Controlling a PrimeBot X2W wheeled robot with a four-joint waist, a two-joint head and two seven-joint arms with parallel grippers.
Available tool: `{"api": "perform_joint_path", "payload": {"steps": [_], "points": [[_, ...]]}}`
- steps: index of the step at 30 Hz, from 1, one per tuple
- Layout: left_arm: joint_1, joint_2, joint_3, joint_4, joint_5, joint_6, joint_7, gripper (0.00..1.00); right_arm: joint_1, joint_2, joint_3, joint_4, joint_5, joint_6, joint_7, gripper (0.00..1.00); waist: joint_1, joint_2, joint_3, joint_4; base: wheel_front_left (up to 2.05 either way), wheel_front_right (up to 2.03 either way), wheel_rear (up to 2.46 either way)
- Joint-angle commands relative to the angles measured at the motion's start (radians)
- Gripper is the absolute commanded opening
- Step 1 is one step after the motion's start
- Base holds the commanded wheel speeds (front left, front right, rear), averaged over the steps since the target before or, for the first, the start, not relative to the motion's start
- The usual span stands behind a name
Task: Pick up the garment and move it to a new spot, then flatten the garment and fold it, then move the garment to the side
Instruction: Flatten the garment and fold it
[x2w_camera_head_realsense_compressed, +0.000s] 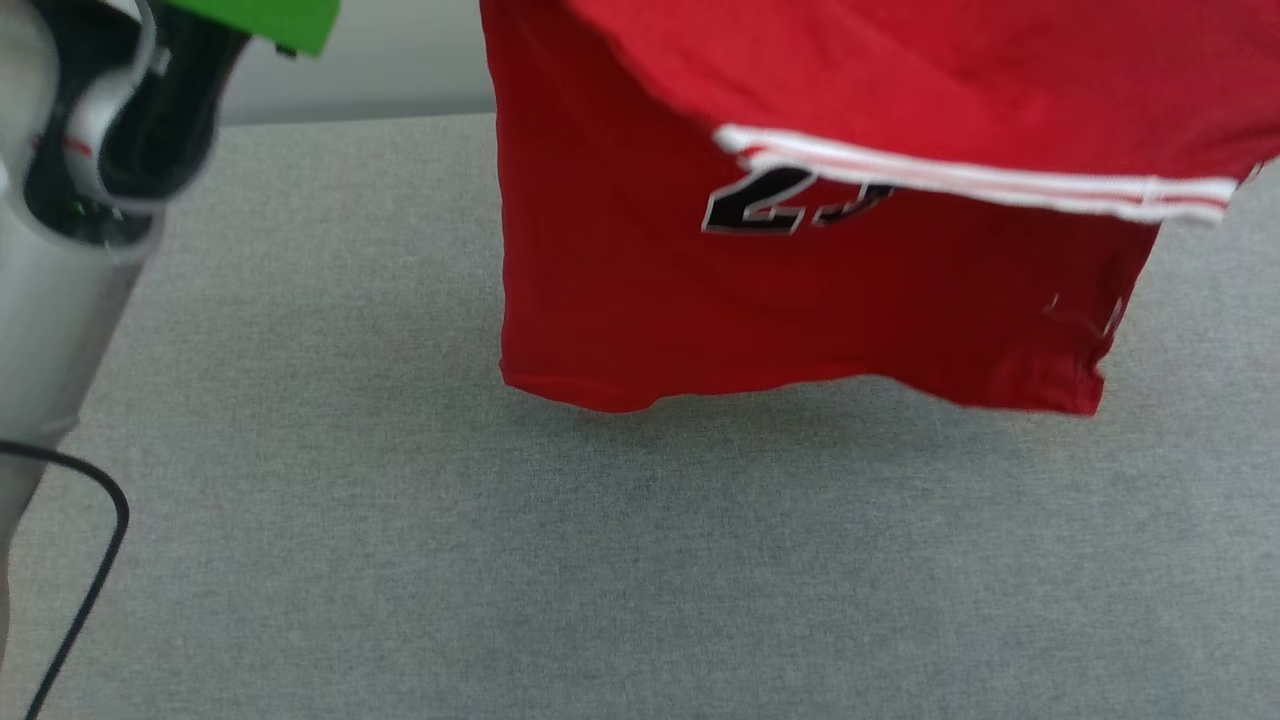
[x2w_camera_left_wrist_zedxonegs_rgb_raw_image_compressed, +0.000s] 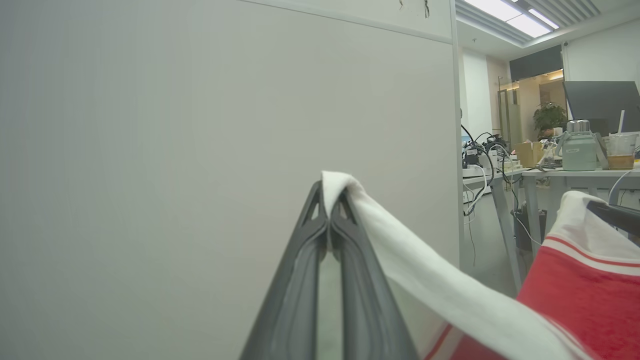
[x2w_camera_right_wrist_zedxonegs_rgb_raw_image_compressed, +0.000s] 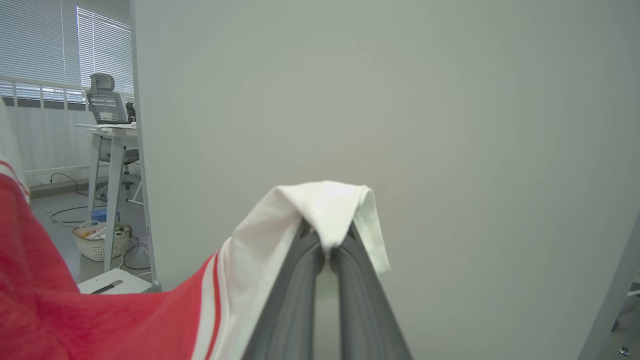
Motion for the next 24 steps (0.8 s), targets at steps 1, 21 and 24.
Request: {"api": "perform_joint_path", "payload": {"steps": [1,21,24], "points": [[-0.062,-0.015,0.010,0.026,0.021,0.008,-0.008,0.00,-0.063,-0.001,0.005,0.025,-0.008,-0.001,-0.008,0.00,0.0000,0.0000,0.123,0.003,0.00,0.00,0.00],[-0.607,-0.119,0.052,0.504,0.187,-0.029,-0.138,0.00,-0.822,0.044,0.181,0.579,-0.111,-0.001,-0.209,0.00,0.0000,0.0000,0.480,0.000,0.00,0.00,0.00],[-0.593,-0.126,0.057,0.532,0.184,-0.041,-0.157,0.00,-0.836,0.055,0.221,0.638,-0.104,-0.001,-0.245,0.00,0.0000,0.0000,0.494,0.004,0.00,0.00,0.00]]}}
